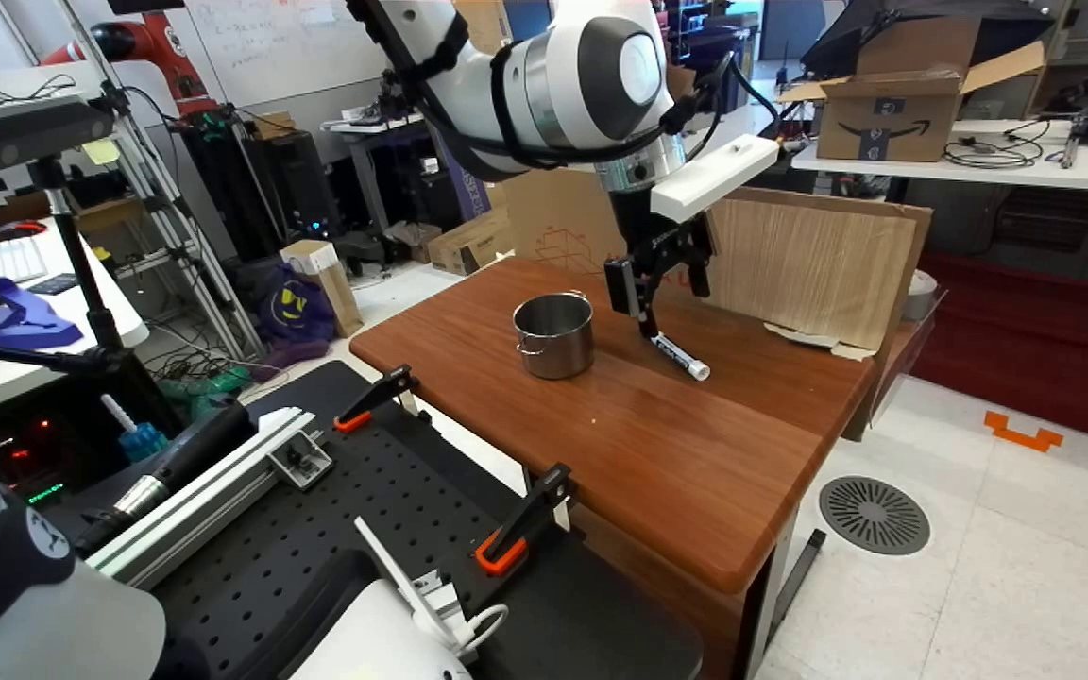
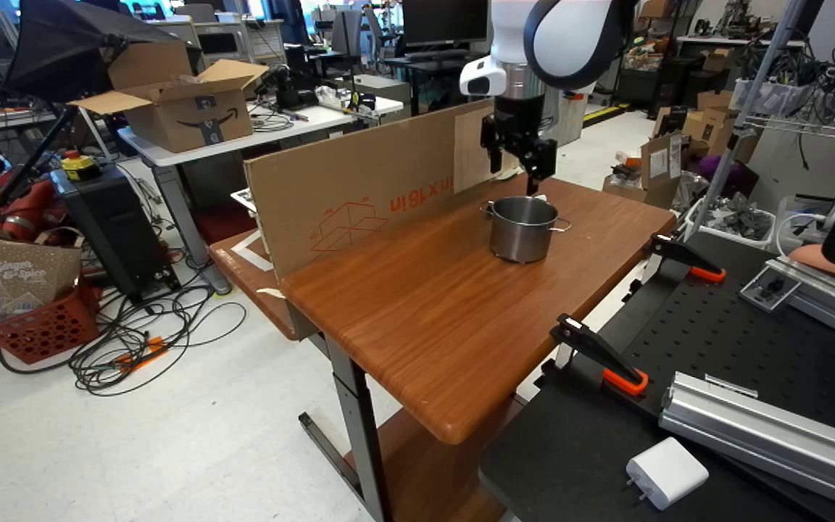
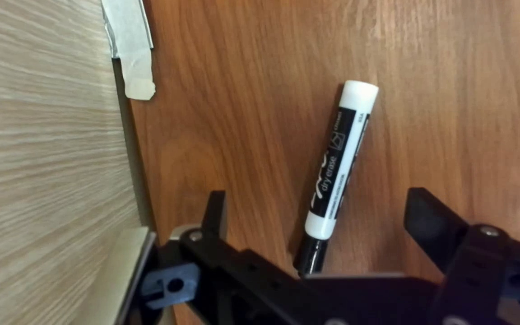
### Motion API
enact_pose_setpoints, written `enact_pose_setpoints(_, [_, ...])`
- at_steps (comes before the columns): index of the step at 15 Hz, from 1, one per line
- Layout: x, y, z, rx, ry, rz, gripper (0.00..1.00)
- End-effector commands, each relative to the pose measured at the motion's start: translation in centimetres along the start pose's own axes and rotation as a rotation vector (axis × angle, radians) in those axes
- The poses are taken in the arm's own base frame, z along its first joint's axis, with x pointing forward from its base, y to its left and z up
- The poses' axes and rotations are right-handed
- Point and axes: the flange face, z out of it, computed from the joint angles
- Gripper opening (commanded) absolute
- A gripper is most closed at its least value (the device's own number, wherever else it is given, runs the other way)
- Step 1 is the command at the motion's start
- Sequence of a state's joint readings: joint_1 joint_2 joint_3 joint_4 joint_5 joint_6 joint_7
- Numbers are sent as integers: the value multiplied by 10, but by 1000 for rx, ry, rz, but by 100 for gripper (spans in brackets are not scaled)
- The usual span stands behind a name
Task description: Place the marker in the silver pot
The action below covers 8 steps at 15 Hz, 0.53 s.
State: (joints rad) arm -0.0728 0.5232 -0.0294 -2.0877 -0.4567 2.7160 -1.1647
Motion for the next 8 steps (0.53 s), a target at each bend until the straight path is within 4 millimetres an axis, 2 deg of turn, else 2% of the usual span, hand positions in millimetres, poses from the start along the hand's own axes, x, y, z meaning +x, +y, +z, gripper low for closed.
enact_pose_setpoints(1, [7,2,13,-2,36,-12,100])
enact_pose_setpoints(5, [15,-4,25,30,68,6,100])
enact_pose_setpoints(8, [12,-1,27,42,90,27,100])
